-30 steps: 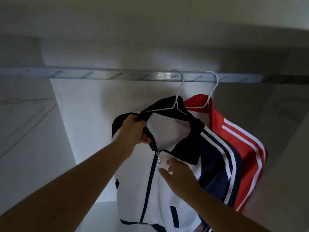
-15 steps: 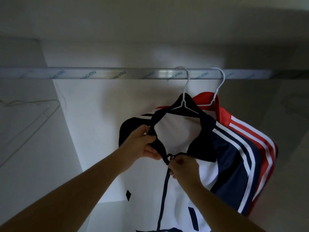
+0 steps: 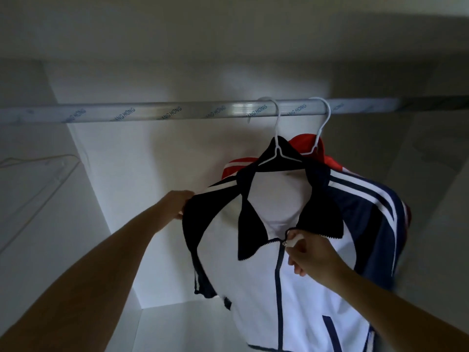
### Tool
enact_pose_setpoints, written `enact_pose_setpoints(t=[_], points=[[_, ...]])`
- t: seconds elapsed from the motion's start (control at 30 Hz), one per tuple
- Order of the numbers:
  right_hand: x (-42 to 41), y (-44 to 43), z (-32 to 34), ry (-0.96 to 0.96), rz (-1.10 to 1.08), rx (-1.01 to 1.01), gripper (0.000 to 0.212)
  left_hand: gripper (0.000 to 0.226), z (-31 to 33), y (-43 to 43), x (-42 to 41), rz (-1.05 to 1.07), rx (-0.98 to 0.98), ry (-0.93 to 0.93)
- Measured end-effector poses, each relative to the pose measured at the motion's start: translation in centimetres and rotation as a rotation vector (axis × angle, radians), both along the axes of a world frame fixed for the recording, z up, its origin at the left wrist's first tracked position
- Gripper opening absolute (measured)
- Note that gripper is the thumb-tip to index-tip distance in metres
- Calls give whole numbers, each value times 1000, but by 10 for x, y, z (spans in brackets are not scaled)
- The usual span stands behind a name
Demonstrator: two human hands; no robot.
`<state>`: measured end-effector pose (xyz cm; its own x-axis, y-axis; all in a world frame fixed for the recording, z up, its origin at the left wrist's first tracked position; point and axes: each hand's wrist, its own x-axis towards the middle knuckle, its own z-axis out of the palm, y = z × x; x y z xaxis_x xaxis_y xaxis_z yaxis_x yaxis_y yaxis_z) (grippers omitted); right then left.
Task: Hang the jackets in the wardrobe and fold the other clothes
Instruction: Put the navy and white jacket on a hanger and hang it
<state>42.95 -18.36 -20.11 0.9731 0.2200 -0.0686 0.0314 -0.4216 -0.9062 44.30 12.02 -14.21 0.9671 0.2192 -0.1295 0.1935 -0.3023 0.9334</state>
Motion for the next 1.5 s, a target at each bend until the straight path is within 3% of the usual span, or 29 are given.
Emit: enact_pose_setpoints(t=[0.13, 0.27, 0.33, 0.53, 0.6, 0.63, 0.73, 0.8, 0.9, 1.03, 1.13, 1.2, 1.27, 1.37, 1.4, 1.5], points=[[-2, -6, 5, 1, 7, -33, 4, 29, -15, -2, -12, -111, -319, 2], [-5, -8, 9, 18, 53, -95, 9, 24, -17, 6, -7, -86, -426, -20], [-7, -6, 11, 25, 84, -128, 9, 22, -14, 11, -3, -53, -371, 2], [-11, -8, 17, 24, 68, -149, 18, 11, 4, 27, 2, -127, 93, -38], [-12, -8, 18, 21, 56, -160, 19, 5, 7, 28, 1, -138, 343, -96], [-12, -6, 17, 28, 48, -162, 19, 6, 8, 25, 2, -138, 571, -169], [-11, -2, 16, 83, 30, -165, 21, 10, 10, 11, -1, -133, 1249, -652], [-10, 0, 15, 142, 21, -147, 22, 11, 3, -3, -13, -131, 1462, -817], [-11, 3, 16, 210, -17, -46, 18, 10, -21, -20, -32, -190, 1593, -873], [-12, 8, 21, 280, -14, -29, 19, 14, -28, -32, -28, 13, 1451, -684], [-19, 10, 21, 339, 34, -68, 21, 10, -42, -36, -24, 228, 1040, -331], [-23, 13, 20, 377, 34, -55, 21, 12, -73, -43, -29, 57, 792, -117], [-24, 18, 21, 440, 18, -25, 23, 14, -106, -61, -47, -168, 763, -1], [-24, 25, 24, 470, 12, 99, 23, 62, -138, -97, -60, -201, 728, -63], [-25, 26, 24, 473, 13, 179, 23, 65, -140, -111, -58, -163, 719, -118], [-34, 32, 26, 464, 37, 333, 25, 38, -137, -140, -43, -79, 860, -277]])
